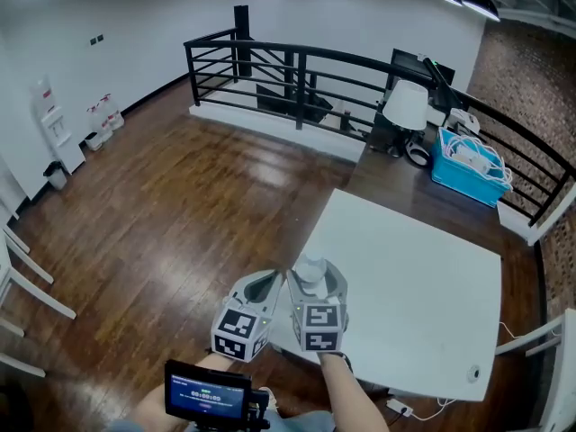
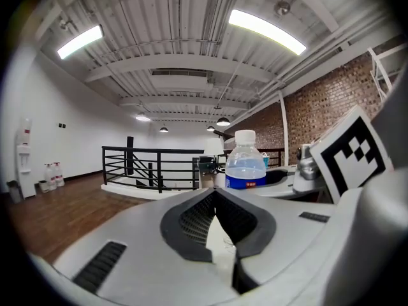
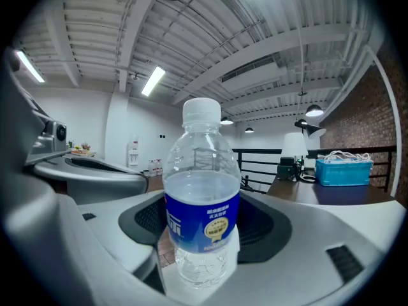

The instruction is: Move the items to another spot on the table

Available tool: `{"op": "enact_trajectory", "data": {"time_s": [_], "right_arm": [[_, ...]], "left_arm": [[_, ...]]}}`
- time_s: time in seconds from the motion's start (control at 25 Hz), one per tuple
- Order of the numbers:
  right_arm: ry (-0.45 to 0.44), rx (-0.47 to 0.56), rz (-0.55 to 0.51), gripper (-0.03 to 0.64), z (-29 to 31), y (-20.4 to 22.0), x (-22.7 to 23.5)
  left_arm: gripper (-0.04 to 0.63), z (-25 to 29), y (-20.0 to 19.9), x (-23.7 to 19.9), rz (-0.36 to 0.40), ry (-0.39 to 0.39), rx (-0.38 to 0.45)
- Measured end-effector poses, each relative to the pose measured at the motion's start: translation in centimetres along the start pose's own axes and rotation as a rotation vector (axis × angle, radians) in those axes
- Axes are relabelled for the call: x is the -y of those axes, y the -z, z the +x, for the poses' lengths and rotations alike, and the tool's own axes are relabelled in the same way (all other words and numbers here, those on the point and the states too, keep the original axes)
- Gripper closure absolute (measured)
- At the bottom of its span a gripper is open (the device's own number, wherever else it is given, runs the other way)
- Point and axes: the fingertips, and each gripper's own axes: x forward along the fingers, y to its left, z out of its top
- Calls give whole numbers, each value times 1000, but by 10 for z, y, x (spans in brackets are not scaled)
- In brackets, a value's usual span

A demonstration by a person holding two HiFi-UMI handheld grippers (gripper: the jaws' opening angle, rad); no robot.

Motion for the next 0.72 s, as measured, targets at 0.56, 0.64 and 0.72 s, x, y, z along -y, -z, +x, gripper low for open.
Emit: {"op": "enact_trajectory", "data": {"time_s": [0.56,0.64,0.72], "right_arm": [[-2,-44,23,310,26,48,-8],[-1,-30,26,307,26,49,-8],[3,-17,23,305,25,49,-7]], "left_arm": [[584,6,19,-16,-4,0,-40],[584,7,19,-16,0,-1,-40],[584,6,20,-17,1,-3,-40]]}}
